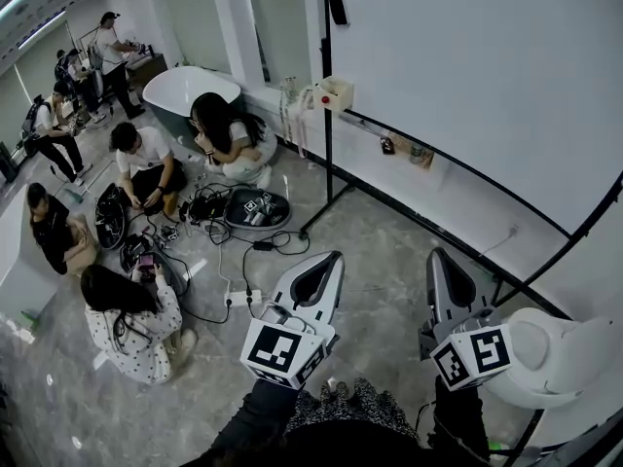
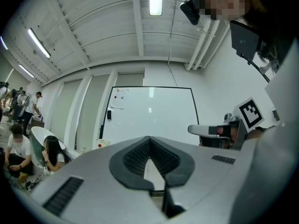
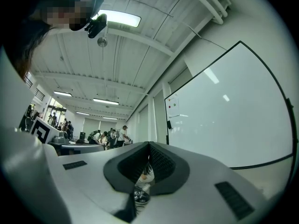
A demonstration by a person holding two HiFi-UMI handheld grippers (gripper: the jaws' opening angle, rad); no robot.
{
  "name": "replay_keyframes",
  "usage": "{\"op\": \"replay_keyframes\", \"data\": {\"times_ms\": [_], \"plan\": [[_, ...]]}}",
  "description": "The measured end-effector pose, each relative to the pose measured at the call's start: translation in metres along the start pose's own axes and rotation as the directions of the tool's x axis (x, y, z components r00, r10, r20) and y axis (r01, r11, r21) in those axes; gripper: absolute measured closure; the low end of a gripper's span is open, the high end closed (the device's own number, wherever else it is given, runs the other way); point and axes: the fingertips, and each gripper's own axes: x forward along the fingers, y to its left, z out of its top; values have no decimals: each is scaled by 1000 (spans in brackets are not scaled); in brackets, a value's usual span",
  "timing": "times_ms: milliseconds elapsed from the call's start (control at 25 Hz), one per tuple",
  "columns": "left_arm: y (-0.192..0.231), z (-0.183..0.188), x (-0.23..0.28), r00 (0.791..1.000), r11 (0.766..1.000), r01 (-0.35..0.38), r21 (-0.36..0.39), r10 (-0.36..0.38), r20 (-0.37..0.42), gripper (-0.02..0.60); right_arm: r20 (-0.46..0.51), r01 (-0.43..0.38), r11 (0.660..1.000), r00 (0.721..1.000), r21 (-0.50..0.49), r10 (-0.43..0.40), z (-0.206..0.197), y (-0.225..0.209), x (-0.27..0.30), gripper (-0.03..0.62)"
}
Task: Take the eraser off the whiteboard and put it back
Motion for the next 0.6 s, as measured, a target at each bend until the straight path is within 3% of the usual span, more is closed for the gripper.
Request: {"op": "replay_keyframes", "data": {"times_ms": [600], "plan": [[65, -7, 87, 997, 996, -74, 44, 74, 2, 580, -34, -114, 993, 993, 7, 114, -35, -42, 123, 586]]}}
